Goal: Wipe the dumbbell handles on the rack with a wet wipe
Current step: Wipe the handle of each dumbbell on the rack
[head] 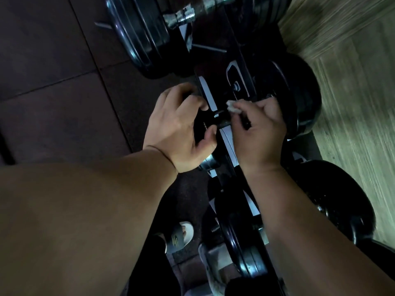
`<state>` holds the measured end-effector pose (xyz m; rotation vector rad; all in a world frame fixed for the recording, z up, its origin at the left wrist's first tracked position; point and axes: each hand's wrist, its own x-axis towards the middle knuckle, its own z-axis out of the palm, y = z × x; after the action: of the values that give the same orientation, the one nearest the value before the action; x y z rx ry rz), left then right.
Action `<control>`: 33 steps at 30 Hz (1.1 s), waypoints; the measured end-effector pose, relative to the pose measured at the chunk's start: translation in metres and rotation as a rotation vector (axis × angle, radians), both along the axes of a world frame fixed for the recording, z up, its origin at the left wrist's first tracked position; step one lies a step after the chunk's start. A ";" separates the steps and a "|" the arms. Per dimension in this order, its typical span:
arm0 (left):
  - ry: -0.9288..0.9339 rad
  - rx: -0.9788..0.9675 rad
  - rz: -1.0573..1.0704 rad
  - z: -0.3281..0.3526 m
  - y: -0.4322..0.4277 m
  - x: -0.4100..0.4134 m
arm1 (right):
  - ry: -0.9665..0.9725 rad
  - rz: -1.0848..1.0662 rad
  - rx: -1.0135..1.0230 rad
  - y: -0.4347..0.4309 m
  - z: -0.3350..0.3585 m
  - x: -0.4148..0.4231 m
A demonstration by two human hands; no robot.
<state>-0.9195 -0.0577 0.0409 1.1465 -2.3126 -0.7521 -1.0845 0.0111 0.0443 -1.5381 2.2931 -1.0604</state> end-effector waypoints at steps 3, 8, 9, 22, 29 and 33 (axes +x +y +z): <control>0.000 0.007 -0.005 0.000 0.000 0.000 | 0.009 0.134 0.041 0.007 -0.002 0.014; 0.007 0.004 -0.002 0.000 0.000 0.001 | -0.035 0.049 0.006 0.003 0.007 0.009; 0.010 0.004 -0.003 0.000 0.000 0.000 | -0.044 0.019 0.027 -0.001 0.009 0.009; 0.023 -0.047 -0.002 -0.001 0.000 0.000 | -0.079 0.288 0.177 0.002 0.012 -0.004; 0.032 -0.027 -0.005 0.000 0.001 -0.001 | -0.004 -0.021 0.070 0.001 0.010 -0.013; 0.030 -0.015 -0.010 0.001 0.001 0.000 | 0.080 0.219 0.224 0.015 0.002 0.019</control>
<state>-0.9199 -0.0565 0.0420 1.1107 -2.2970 -0.7490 -1.0654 0.0260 0.0458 -1.7151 2.1442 -0.6741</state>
